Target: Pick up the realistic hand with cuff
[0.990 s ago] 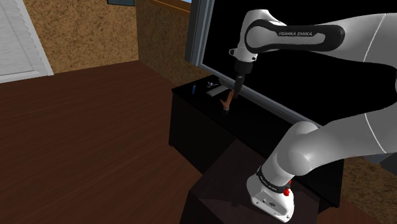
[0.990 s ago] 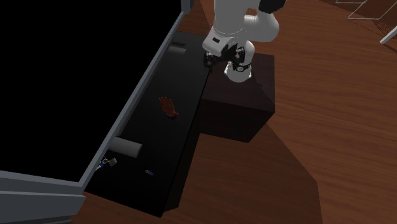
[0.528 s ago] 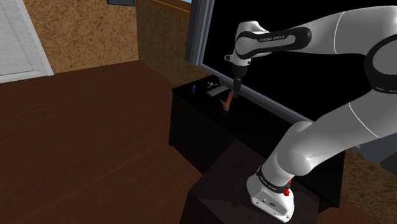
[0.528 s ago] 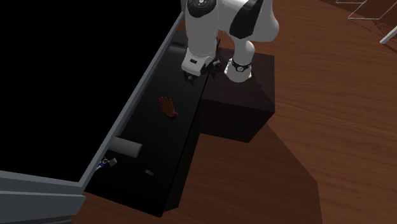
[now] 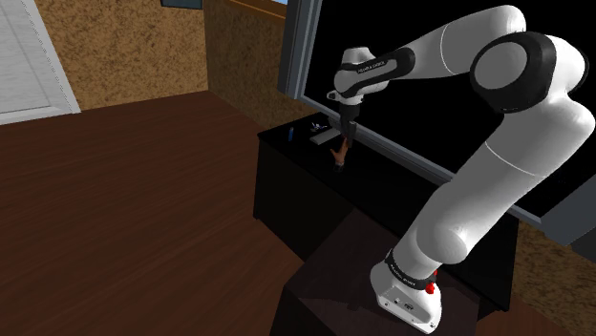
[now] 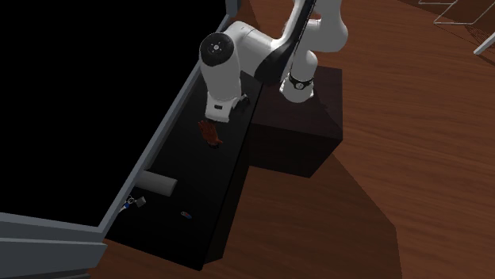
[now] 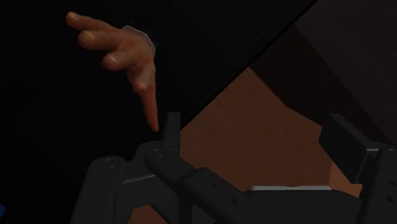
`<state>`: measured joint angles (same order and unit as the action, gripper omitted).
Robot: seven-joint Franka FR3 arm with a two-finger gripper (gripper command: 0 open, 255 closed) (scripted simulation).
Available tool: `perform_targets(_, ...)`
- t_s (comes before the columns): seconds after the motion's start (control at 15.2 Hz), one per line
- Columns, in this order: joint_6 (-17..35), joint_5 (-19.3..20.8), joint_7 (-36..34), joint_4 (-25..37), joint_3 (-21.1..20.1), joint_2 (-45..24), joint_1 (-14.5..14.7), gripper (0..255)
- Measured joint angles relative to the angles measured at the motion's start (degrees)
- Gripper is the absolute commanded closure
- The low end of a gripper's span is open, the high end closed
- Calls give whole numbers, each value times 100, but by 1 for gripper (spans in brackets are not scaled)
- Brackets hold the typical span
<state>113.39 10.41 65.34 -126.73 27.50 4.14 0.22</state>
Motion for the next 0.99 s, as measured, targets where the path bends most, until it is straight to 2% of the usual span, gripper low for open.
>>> perform_targets(0.4, 454, -366, 1369, 827, 94, -1375, -162, 0)
perform_targets(0.92, 963, -568, 1592, 799, 39, -1896, -268, 0)
perform_targets(0.99, 990, -575, 1593, 789, 35, -1914, -270, 255)
